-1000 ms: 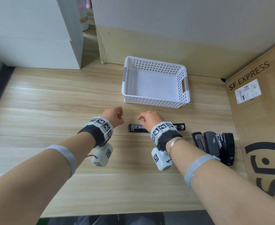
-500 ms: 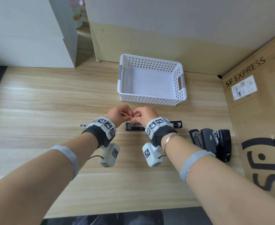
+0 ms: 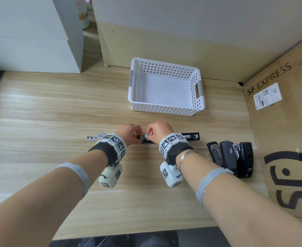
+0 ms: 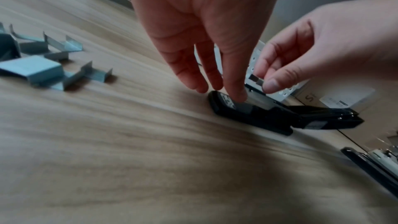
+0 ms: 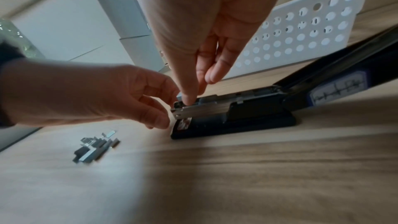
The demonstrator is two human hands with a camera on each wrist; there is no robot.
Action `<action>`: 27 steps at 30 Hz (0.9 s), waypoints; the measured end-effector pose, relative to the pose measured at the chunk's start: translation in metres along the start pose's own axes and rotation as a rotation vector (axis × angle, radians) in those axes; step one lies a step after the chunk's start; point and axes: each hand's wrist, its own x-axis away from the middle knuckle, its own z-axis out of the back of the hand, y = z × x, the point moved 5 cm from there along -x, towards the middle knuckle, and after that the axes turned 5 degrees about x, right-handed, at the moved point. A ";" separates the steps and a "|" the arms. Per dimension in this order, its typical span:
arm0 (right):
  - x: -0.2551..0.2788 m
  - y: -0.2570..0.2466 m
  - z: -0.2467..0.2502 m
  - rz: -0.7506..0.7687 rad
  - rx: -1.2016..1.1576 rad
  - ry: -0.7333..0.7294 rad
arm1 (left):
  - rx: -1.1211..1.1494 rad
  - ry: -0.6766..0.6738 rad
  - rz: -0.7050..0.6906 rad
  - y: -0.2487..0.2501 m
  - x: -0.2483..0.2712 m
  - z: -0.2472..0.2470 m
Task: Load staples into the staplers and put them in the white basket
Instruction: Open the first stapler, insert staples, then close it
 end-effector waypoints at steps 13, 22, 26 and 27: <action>-0.003 -0.005 -0.005 -0.001 0.046 -0.062 | -0.049 0.004 0.006 0.002 -0.001 -0.011; -0.007 -0.004 -0.009 -0.019 0.089 -0.046 | -0.082 -0.017 0.017 0.002 -0.004 -0.014; -0.004 0.012 0.004 -0.056 0.172 -0.022 | -0.100 -0.027 0.021 0.002 -0.005 -0.014; -0.002 0.020 0.011 -0.072 0.198 -0.007 | -0.107 -0.029 0.025 0.002 -0.005 -0.013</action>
